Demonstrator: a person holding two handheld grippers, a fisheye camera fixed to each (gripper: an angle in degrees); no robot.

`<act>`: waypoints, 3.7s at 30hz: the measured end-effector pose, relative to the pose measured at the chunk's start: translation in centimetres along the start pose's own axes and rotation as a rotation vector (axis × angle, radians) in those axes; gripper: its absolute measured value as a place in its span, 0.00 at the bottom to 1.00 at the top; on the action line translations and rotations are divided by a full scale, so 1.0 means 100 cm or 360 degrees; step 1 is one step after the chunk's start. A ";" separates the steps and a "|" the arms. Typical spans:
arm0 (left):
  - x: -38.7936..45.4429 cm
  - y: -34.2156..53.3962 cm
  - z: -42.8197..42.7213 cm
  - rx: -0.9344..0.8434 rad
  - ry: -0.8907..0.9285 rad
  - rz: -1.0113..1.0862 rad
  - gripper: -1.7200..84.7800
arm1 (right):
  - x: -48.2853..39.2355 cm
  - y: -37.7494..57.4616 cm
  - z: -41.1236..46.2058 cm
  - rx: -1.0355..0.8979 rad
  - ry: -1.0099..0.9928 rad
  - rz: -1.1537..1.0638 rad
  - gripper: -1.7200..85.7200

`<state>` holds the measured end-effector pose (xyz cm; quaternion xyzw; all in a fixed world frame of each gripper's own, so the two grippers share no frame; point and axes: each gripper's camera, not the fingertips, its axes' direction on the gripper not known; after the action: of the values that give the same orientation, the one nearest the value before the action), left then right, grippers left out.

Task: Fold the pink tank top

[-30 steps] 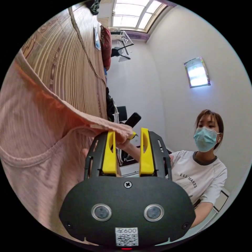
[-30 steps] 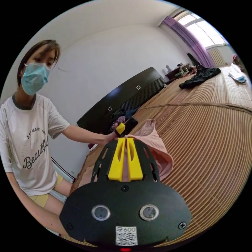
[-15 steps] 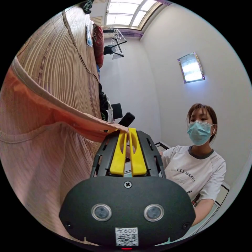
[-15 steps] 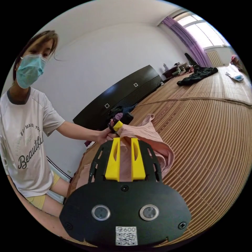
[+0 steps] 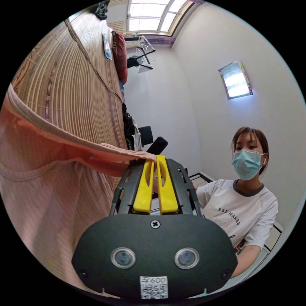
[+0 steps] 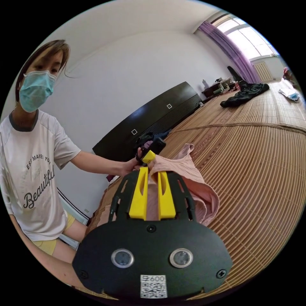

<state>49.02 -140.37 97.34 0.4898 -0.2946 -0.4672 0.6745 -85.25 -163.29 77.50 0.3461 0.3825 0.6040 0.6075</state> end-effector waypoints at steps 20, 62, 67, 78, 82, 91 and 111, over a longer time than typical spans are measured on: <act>0.017 0.028 0.102 -0.0151 -0.0163 0.0069 0.05 | 0.008 -0.023 -0.002 -0.0013 -0.0052 0.0022 0.01; -0.096 0.107 0.124 0.0074 -0.1514 -0.0023 0.10 | 0.111 -0.104 0.013 0.0028 0.0189 0.0294 0.01; -0.106 0.120 0.157 -0.0112 -0.1812 0.0152 0.04 | 0.105 -0.105 0.027 -0.0094 0.0262 0.0206 0.01; -0.089 0.190 0.174 -0.0110 -0.1636 0.0441 0.03 | 0.111 -0.092 0.050 -0.0089 0.0278 0.0238 0.01; -0.136 0.216 0.178 -0.0265 -0.1847 0.0326 0.05 | 0.115 -0.087 0.056 -0.0068 0.0276 0.0258 0.01; -0.144 0.228 0.123 -0.0151 -0.1739 0.0409 0.12 | 0.128 -0.066 0.063 -0.0075 0.0253 0.0268 0.01; -0.284 0.145 0.056 -0.0746 -0.1704 0.0295 0.16 | 0.154 0.015 0.078 0.0070 0.0221 0.0329 0.01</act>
<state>38.14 -115.26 114.54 -0.0038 -0.5245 -0.6411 0.5603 -79.45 -147.57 81.74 0.3543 0.3991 0.6773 0.5064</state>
